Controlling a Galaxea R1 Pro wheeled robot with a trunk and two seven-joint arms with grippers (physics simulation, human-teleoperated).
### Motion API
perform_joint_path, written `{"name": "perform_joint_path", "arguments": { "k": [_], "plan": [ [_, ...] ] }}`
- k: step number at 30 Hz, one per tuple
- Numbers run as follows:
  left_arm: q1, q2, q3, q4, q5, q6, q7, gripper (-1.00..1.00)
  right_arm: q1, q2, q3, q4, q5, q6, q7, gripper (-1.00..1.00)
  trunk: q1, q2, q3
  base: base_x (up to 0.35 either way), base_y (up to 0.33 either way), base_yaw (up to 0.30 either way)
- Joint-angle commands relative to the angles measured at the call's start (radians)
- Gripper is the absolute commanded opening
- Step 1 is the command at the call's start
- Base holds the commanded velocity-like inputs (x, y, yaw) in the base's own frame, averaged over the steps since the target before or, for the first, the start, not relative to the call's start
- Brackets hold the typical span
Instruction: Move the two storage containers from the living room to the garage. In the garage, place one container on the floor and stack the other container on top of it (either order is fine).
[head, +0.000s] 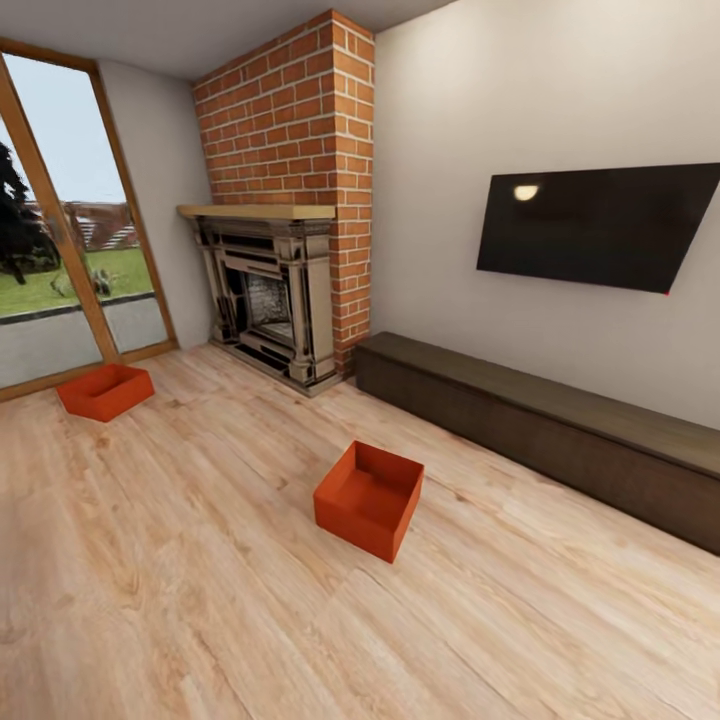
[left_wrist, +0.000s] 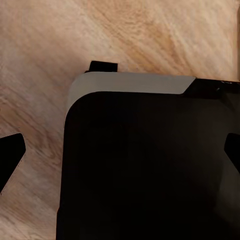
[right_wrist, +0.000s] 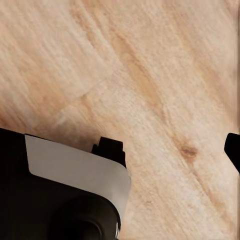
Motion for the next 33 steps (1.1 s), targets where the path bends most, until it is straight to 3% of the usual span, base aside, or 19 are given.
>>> {"name": "perform_joint_path", "arguments": {
  "k": [1,12,33],
  "plan": [
    [0.001,0.000,0.001,-0.003,0.010,0.001,0.000,1.00,-0.001,0.000,-0.008,0.003,0.006,-0.005,0.003,1.00,0.001,0.000,-0.001,0.336,0.000,0.000],
    [0.001,0.000,0.001,-0.004,0.009,-0.001,0.000,1.00,-0.001,0.000,-0.008,0.002,0.006,-0.009,0.003,1.00,0.001,0.000,-0.001,0.293,0.000,0.087],
    [0.001,-0.001,0.001,-0.005,0.021,-0.002,0.000,1.00,-0.001,0.000,-0.008,0.002,0.005,-0.010,0.003,1.00,0.001,0.000,-0.001,0.014,0.000,0.245]
  ]
}}
